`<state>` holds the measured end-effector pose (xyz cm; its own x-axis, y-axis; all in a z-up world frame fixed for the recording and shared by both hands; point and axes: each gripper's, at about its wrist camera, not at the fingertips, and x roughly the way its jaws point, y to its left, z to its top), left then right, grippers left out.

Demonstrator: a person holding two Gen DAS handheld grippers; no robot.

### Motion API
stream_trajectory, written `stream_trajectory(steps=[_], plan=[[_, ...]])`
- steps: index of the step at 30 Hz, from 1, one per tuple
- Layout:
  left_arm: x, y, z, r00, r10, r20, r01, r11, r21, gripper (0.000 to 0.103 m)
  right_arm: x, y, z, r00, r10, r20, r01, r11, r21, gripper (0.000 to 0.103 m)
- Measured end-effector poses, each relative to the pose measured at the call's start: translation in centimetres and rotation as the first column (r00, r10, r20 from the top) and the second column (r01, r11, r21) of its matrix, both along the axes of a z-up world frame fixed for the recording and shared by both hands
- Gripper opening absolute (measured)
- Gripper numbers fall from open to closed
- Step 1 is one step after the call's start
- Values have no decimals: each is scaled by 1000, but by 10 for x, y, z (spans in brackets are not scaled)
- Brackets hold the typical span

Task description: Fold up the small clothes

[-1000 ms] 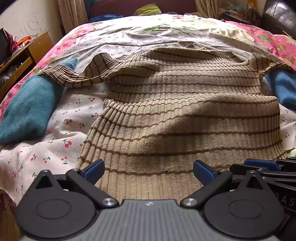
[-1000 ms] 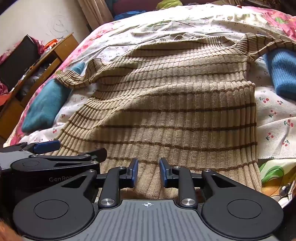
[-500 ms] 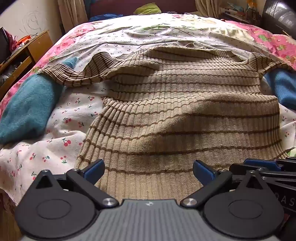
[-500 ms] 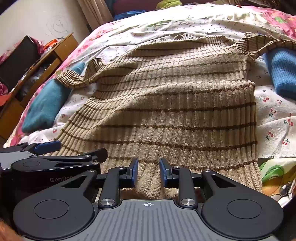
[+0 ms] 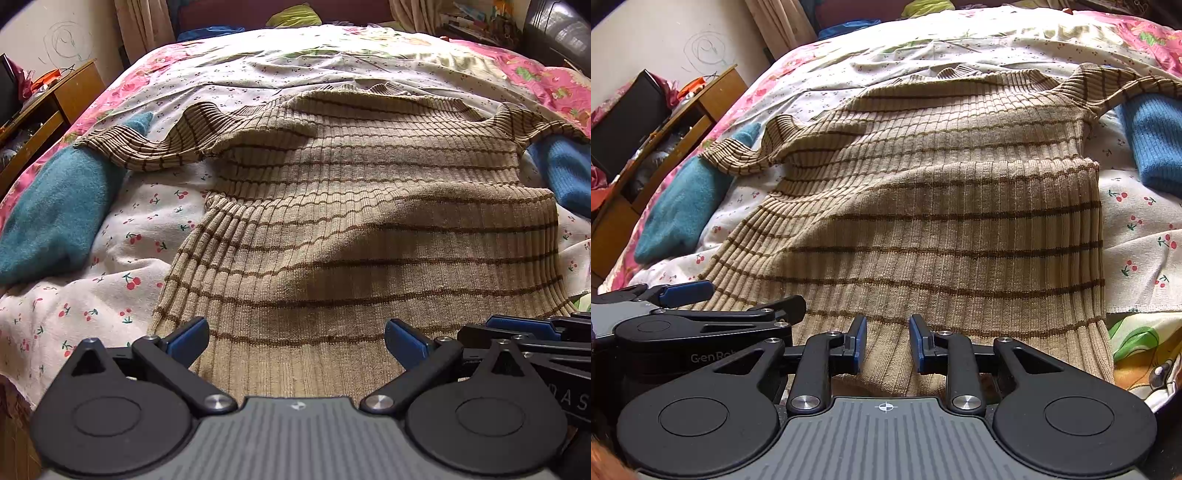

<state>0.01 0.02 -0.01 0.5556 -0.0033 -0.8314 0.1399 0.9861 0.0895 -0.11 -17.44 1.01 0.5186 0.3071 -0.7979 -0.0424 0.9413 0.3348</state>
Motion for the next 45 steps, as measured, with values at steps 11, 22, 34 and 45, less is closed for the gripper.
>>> stream_trajectory(steps=[11,22,34,45], plan=[[-1,0,-2,1000,1,-3,-1,1000,-1,103,0,0,0,1000,0,-1,0,1000,-1,26],[0,0,-2,1000,1,-5,-1,1000,-1,103,-1,0,1,1000,1,-2,-1,1000,0,26],[0,1,-2,1000,1,-7,-1,1000,-1,103,-1,0,0,1000,2,0,-2,1000,1,26],[0,0,-5,1000,1,-6,-1,1000,0,103,-2,-1,2,1000,2,1,-2,1000,4,26]])
